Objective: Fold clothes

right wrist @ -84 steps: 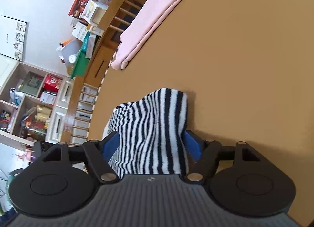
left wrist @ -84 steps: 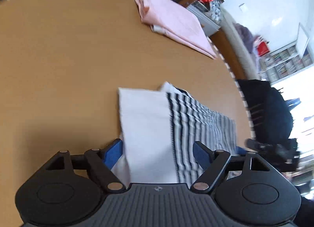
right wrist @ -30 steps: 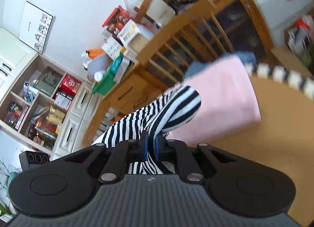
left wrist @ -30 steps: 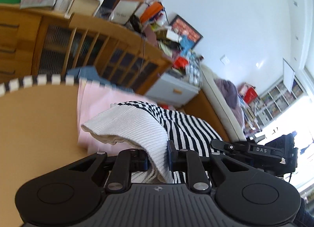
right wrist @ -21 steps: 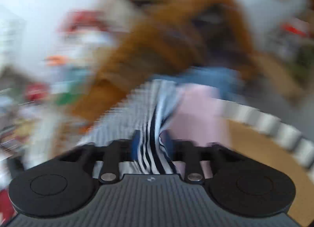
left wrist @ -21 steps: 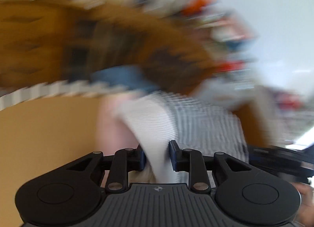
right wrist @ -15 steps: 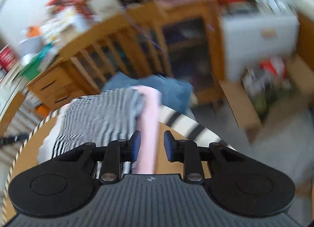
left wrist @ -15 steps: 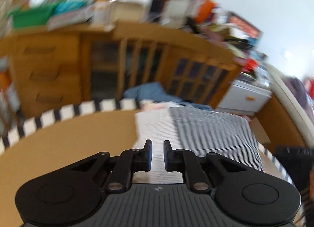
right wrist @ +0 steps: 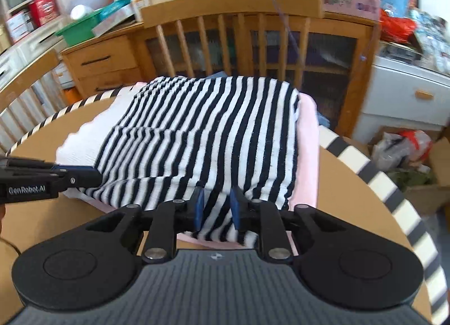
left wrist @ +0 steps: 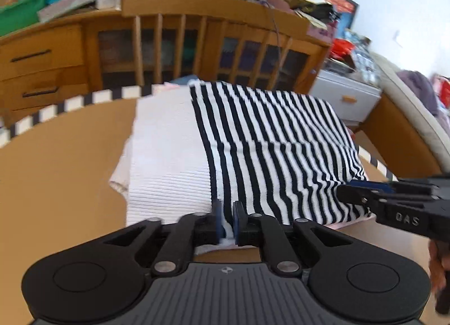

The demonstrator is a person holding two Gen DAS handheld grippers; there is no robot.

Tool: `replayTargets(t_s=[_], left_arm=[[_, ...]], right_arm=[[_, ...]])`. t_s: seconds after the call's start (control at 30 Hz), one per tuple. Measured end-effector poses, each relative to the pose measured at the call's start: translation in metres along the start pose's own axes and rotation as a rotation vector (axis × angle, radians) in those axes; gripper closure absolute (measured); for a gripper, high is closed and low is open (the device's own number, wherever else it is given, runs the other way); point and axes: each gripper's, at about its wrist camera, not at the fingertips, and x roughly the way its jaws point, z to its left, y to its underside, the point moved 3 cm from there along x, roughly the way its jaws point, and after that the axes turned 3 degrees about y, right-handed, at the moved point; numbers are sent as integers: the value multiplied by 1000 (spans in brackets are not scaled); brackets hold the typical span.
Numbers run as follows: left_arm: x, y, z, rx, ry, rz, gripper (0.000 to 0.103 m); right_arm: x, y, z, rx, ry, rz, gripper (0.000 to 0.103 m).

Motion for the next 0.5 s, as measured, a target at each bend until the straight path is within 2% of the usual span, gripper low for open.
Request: replayTargets(t_s=[0.03, 0.07, 0.1, 0.2, 0.27, 0.37, 0.5], left_arm=[[-13, 2, -4, 7, -20, -5, 57], [-27, 8, -8, 18, -37, -11, 42], [-38, 15, -12, 25, -51, -14, 32], [-64, 43, -22, 37, -94, -8, 15], [-77, 63, -26, 32, -126, 6, 12], [-89, 86, -30, 33, -138, 14, 9], [-104, 102, -31, 5, -134, -2, 7]], right_arm=[[-7, 2, 3, 4, 15, -14, 58], [-13, 5, 6, 9, 31, -27, 48], [-20, 7, 8, 13, 46, -41, 37], [-50, 34, 27, 2, 71, -87, 28], [-63, 50, 34, 27, 68, -76, 20], [-76, 65, 38, 76, 68, -52, 19], [-84, 70, 46, 81, 75, -27, 19]])
